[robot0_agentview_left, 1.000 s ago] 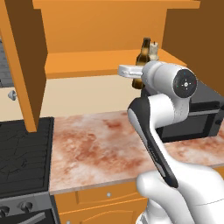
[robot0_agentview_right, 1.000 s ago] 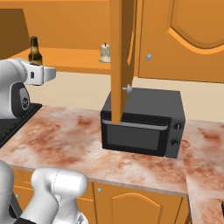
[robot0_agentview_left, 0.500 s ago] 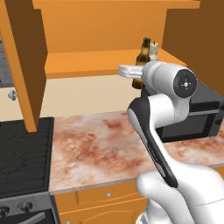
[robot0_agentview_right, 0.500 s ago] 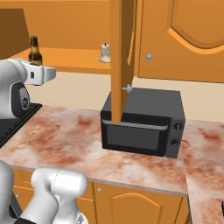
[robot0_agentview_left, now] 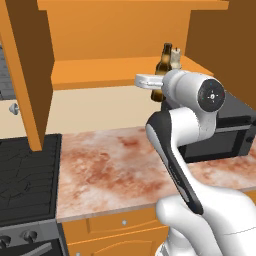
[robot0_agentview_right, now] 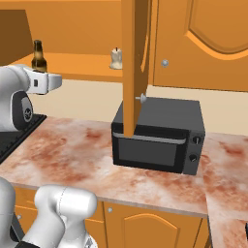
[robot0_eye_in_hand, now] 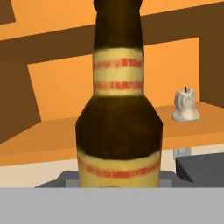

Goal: Get the candle and the beer from the cabinet and move them to the dining counter.

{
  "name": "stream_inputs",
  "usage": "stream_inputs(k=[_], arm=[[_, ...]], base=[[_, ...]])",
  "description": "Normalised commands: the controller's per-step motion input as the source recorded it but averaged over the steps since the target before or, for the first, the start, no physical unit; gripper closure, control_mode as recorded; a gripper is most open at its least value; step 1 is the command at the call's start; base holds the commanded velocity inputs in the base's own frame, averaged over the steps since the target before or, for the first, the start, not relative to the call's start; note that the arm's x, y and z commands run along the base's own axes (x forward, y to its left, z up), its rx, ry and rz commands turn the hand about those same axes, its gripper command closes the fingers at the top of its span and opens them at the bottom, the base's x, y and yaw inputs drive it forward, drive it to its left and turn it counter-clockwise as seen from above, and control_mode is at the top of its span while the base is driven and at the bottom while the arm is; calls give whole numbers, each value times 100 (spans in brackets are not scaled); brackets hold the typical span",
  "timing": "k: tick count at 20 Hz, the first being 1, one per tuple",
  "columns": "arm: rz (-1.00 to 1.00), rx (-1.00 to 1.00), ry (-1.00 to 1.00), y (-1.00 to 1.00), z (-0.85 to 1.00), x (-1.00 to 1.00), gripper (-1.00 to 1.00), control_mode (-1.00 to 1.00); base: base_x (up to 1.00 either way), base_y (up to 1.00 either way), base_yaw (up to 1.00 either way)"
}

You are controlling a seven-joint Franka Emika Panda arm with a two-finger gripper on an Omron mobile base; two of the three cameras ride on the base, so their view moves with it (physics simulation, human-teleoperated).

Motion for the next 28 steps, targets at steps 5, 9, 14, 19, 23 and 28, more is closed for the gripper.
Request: stream_inputs(k=[5,9,14,19,23,28], arm=[[0,0,0,0,0,0,100,-100],[0,0,0,0,0,0,100,-100],[0,0,0,0,0,0,100,-100],[0,0,0,0,0,0,100,-100],[0,1,0,3,0,-6,100,-100],[-7,1,1,3,-5,-44,100,-100]], base=[[0,0,0],[0,0,0],[0,0,0],[0,0,0],[0,0,0],[0,0,0]])
